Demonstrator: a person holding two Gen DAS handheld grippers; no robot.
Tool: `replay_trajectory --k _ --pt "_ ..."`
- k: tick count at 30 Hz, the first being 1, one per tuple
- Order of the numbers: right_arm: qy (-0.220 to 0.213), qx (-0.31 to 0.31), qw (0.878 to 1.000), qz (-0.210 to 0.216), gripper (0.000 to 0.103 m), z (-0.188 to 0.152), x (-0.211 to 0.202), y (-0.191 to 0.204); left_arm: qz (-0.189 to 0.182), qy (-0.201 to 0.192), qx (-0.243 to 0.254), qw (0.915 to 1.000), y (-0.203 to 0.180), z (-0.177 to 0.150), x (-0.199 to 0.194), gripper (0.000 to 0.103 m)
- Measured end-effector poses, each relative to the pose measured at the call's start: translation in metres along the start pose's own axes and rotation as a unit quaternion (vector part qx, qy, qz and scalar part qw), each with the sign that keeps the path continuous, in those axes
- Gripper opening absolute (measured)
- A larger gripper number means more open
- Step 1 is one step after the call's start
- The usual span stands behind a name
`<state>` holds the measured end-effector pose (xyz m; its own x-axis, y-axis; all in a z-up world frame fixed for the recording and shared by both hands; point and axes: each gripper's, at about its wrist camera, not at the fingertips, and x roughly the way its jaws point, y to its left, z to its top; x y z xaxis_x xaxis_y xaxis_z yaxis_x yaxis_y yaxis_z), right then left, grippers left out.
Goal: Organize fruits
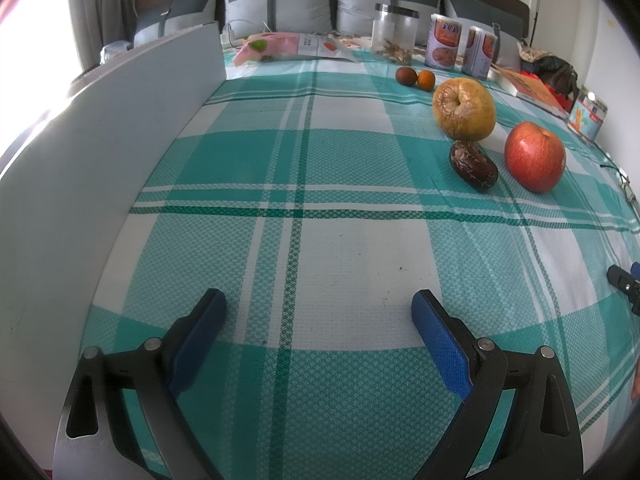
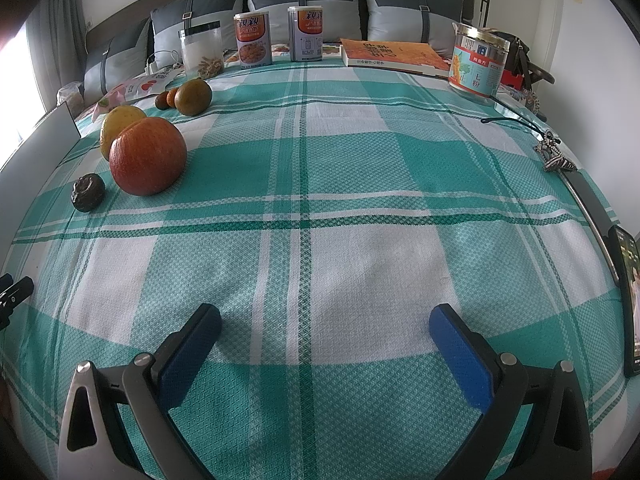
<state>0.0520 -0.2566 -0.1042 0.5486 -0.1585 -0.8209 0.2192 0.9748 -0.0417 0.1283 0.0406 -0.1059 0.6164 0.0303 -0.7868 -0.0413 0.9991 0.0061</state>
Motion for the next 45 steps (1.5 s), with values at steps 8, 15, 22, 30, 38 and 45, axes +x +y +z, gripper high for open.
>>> replay_trajectory --k 8,15,22,30,38,45 --pt "0.000 0.000 1.000 0.000 0.103 0.000 0.000 0.000 0.000 0.000 0.000 1.0000 0.000 0.000 0.000 0.095" --pt "0.000 0.000 1.000 0.000 0.103 0.000 0.000 0.000 0.000 0.000 0.000 1.0000 0.000 0.000 0.000 0.095" --pt "0.000 0.000 1.000 0.000 0.103 0.000 0.000 0.000 -0.039 0.028 0.004 0.9988 -0.007 0.012 0.001 0.094" --pt "0.000 0.000 1.000 0.000 0.103 0.000 0.000 0.000 -0.085 0.021 0.108 0.9903 -0.088 0.069 0.024 0.093" --pt "-0.001 0.000 1.000 0.000 0.103 0.000 0.000 0.000 -0.089 0.012 0.117 0.9891 -0.102 0.084 0.055 0.046" --pt "-0.001 0.001 1.000 -0.001 0.103 0.000 0.000 0.000 -0.114 0.002 0.087 0.9898 -0.071 0.072 0.020 0.046"
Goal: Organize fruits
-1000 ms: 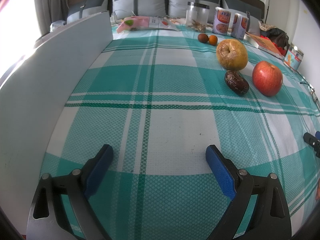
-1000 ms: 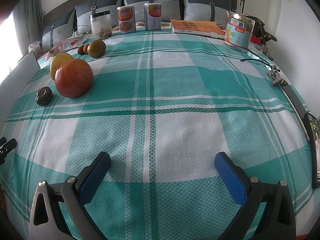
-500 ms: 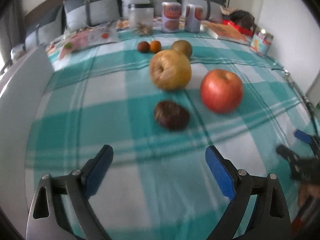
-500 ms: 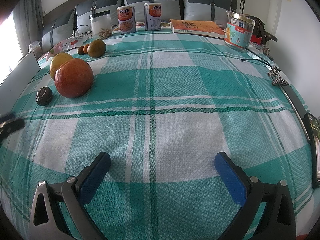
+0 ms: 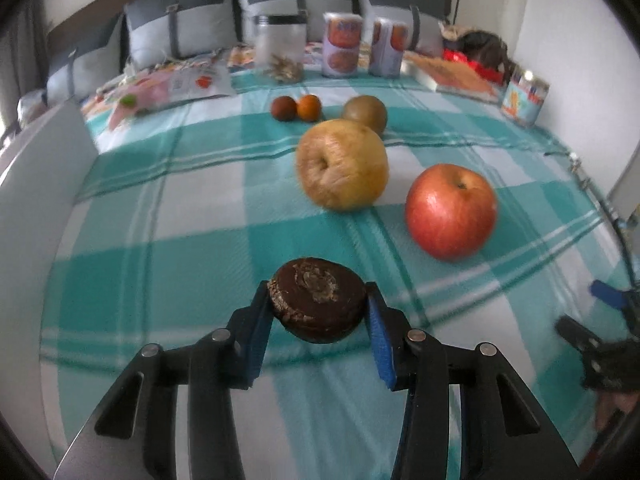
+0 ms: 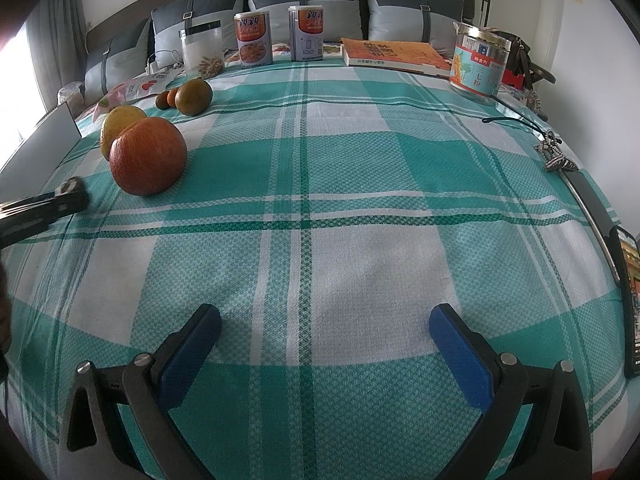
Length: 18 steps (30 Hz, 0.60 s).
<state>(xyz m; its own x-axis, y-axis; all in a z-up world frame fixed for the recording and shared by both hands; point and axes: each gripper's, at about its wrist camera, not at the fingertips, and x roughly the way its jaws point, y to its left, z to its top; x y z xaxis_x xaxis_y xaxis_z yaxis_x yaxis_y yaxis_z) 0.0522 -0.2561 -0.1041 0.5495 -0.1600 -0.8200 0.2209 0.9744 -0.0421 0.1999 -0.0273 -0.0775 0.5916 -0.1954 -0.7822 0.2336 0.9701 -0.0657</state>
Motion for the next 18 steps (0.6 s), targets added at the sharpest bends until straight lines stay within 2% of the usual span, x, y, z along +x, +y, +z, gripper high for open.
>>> replay_trajectory --k 3,6,12,13,14,15,17,18 --pt "0.000 0.000 1.000 0.000 0.103 0.000 0.000 0.000 -0.008 -0.001 -0.024 0.9997 0.020 -0.020 -0.026 0.046" --pt "-0.001 0.000 1.000 -0.001 0.103 0.000 0.000 0.000 0.005 -0.002 -0.041 0.9992 0.039 -0.043 -0.045 0.046" --pt "-0.001 0.000 1.000 0.000 0.103 0.000 0.000 0.000 0.043 0.011 -0.075 0.9962 0.066 -0.066 -0.040 0.049" --pt "-0.001 0.000 1.000 0.000 0.103 0.000 0.000 0.000 0.051 0.013 -0.080 0.9954 0.068 -0.068 -0.038 0.052" --pt "-0.001 0.000 1.000 0.000 0.103 0.000 0.000 0.000 0.055 0.012 -0.083 0.9949 0.070 -0.070 -0.036 0.061" --pt "-0.001 0.000 1.000 0.000 0.103 0.000 0.000 0.000 0.057 0.005 -0.080 0.9951 0.070 -0.071 -0.035 0.076" --pt "-0.001 0.000 1.000 0.000 0.103 0.000 0.000 0.000 0.093 0.012 -0.058 0.9939 0.063 -0.073 -0.027 0.092" --pt "-0.001 0.000 1.000 0.000 0.103 0.000 0.000 0.000 0.101 0.003 -0.053 0.9935 0.060 -0.075 -0.027 0.093"
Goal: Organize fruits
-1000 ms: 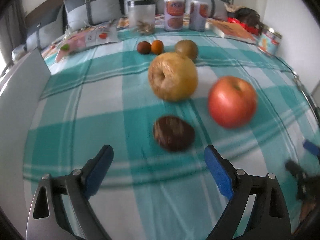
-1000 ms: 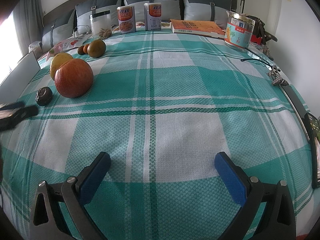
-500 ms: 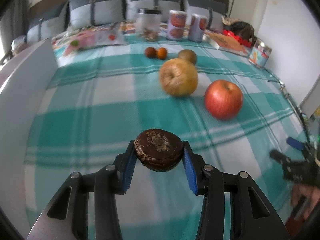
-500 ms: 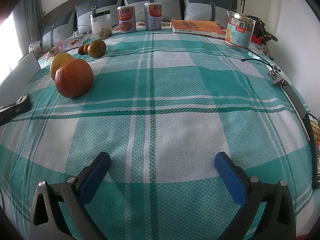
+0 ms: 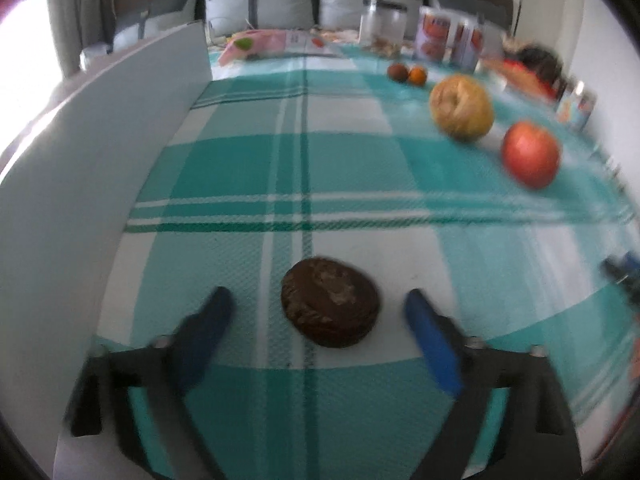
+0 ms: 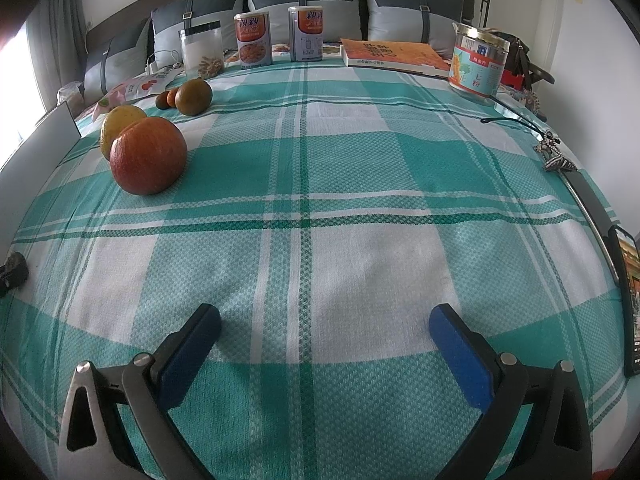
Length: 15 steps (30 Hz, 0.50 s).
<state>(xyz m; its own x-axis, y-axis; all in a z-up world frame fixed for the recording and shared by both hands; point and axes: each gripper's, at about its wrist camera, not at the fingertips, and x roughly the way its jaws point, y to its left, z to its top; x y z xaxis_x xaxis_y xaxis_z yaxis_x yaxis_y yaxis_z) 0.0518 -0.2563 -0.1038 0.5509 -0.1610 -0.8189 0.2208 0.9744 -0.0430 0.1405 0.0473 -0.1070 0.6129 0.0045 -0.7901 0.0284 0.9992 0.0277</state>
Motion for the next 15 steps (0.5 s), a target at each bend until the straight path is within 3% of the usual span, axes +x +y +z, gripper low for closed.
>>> replay_trajectory --k 12,15 --pt "-0.003 0.007 1.000 0.002 0.103 -0.0003 -0.0017 0.0003 0.002 0.004 -0.014 0.9999 0.0075 -0.0002 0.0020 0.098" --pt "-0.030 0.056 0.995 0.078 0.103 0.0074 -0.0099 0.0060 0.002 0.003 -0.014 0.9999 0.0073 -0.0007 0.0016 0.098"
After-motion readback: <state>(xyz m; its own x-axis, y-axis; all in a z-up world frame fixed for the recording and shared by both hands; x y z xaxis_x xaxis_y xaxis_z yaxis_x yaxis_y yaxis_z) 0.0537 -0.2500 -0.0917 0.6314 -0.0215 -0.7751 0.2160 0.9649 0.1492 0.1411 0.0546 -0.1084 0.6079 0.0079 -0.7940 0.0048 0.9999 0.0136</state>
